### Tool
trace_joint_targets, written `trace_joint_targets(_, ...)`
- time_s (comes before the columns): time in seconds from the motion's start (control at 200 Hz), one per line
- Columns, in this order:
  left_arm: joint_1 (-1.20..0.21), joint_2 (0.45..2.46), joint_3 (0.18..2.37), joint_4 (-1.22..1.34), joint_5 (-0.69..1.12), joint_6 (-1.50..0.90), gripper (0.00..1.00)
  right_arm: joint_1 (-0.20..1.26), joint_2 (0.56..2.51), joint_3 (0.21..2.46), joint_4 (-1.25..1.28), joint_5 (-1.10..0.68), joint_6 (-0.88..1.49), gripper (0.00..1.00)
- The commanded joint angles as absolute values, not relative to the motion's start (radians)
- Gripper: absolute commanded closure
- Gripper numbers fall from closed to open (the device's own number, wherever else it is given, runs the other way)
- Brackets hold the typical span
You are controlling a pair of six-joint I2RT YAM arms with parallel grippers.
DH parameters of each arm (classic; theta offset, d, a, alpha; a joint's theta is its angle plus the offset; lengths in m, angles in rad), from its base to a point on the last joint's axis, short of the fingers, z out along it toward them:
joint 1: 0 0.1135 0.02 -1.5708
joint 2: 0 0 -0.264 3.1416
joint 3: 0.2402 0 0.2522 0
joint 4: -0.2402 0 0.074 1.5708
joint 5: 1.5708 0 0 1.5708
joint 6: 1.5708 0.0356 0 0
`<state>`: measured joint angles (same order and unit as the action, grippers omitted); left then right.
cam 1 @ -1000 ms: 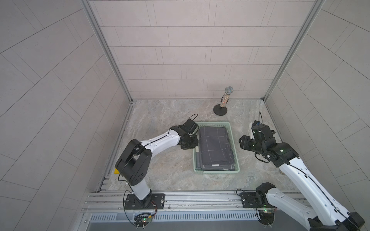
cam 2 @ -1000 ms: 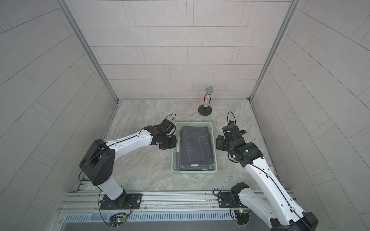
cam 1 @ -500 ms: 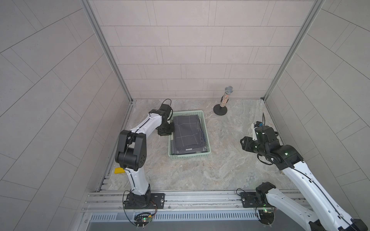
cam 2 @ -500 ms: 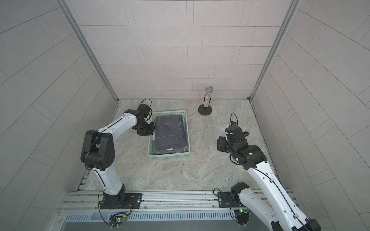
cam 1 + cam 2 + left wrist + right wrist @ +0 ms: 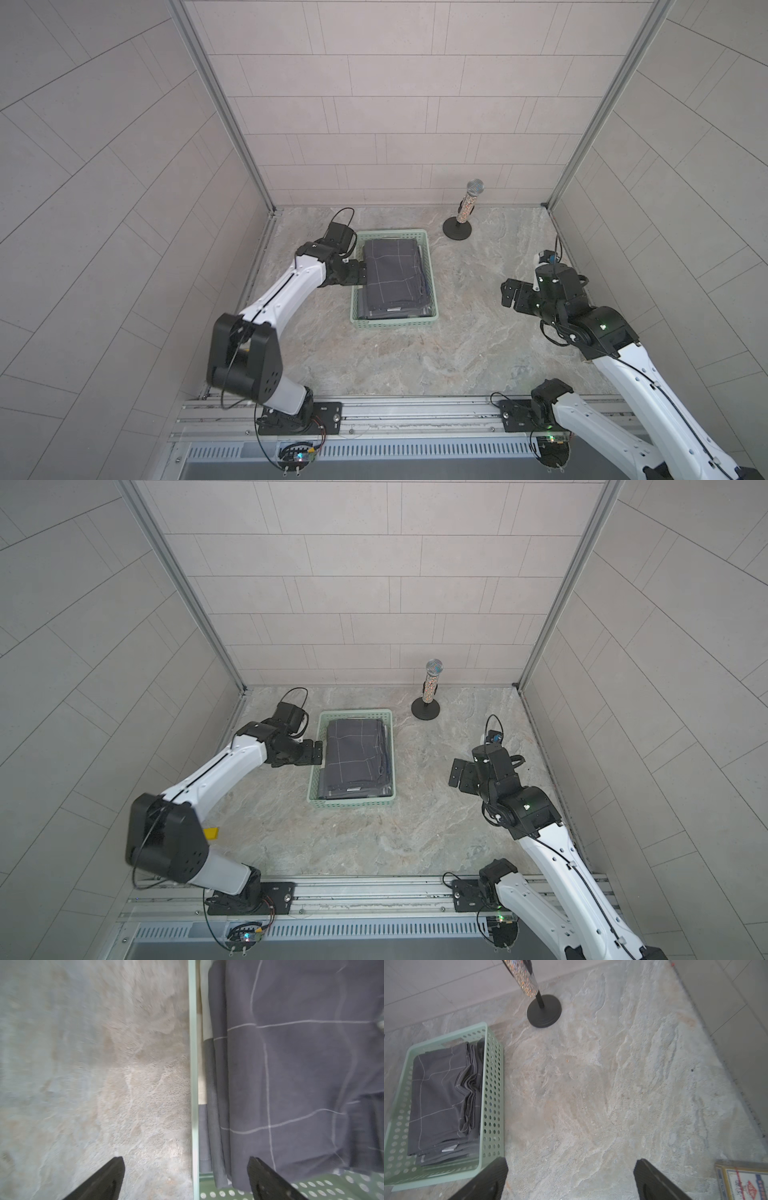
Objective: Put the folded pillowcase in the basket
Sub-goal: Move the basket to the center of the board, then reset both arms
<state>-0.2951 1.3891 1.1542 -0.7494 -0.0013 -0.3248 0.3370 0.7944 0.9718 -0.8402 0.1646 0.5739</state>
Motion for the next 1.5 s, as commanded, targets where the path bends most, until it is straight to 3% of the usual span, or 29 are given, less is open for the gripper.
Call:
trace_joint_targets(0.0, -0.293, 1.22, 1.068, -0.686, -0.281, -0.361, 0.0, 0.333, 0.83, 1.007, -0.775, 0.317, 0.541, 0.0)
trace_joint_targets(0.08, -0.252, 1.124, 0.98, -0.62, -0.38, -0.336, 0.0, 0.333, 0.847, 0.982, -0.707, 0.387, 0.556, 0.0)
trace_joint_targets(0.23, -0.064, 0.98, 0.696, -0.288, -0.221, -0.243, 0.0, 0.333, 0.781, 0.867, -0.502, 0.565, 0.542, 0.0)
trace_joint_targets(0.3, 0.02, 0.977, 0.59, -0.144, -0.094, -0.213, 0.0, 0.333, 0.759, 0.799, -0.374, 0.606, 0.452, 0.0)
trace_joint_targets(0.49, 0.037, 1.076, 0.332, 0.486, -0.198, -0.211, 0.0, 0.32, 0.865, 0.759, -0.31, 0.659, 0.338, 0.0)
trace_joint_targets(0.62, 0.037, 1.32, 0.375, 0.623, -0.224, -0.174, 0.0, 0.261, 0.913, 0.689, -0.237, 0.522, 0.308, 0.0)
trace_joint_targets(0.791, 0.026, 1.478, 0.421, 0.752, -0.221, -0.122, 0.0, 0.234, 0.939, 0.463, 0.12, 0.391, 0.023, 0.0)
trace_joint_targets(0.876, -0.044, 1.549, 0.431, 0.785, -0.254, -0.043, 0.0, 0.18, 1.006, 0.391, 0.288, 0.351, 0.058, 0.0)
trace_joint_targets(0.956, -0.062, 1.584, 0.387, 0.929, -0.291, -0.03, 0.0, 0.13, 1.117, 0.346, 0.47, 0.287, 0.091, 0.0)
trace_joint_targets(1.046, -0.06, 1.554, 0.397, 0.857, -0.354, -0.074, 0.0, 0.11, 1.273, 0.309, 0.704, 0.288, 0.028, 0.0)
trace_joint_targets(1.171, -0.06, 1.543, 0.38, 0.871, -0.391, -0.094, 0.0, 0.084, 1.396, 0.333, 0.825, 0.194, 0.024, 0.0)
trace_joint_targets(1.246, -0.059, 1.543, 0.364, 0.908, -0.391, -0.095, 0.0, 0.065, 1.64, 0.278, 1.244, 0.14, -0.001, 0.0)
trace_joint_targets(1.321, -0.058, 1.542, 0.355, 0.921, -0.369, -0.086, 0.0, 0.081, 1.501, 0.261, 1.039, 0.218, 0.024, 0.0)
trace_joint_targets(1.406, -0.061, 1.537, 0.354, 0.921, -0.311, -0.061, 0.0, 0.085, 1.624, 0.259, 1.248, 0.243, 0.009, 0.0)
trace_joint_targets(1.491, -0.061, 1.541, 0.355, 0.923, -0.303, -0.056, 0.0, 0.09, 1.529, 0.325, 0.959, 0.283, 0.036, 0.0)
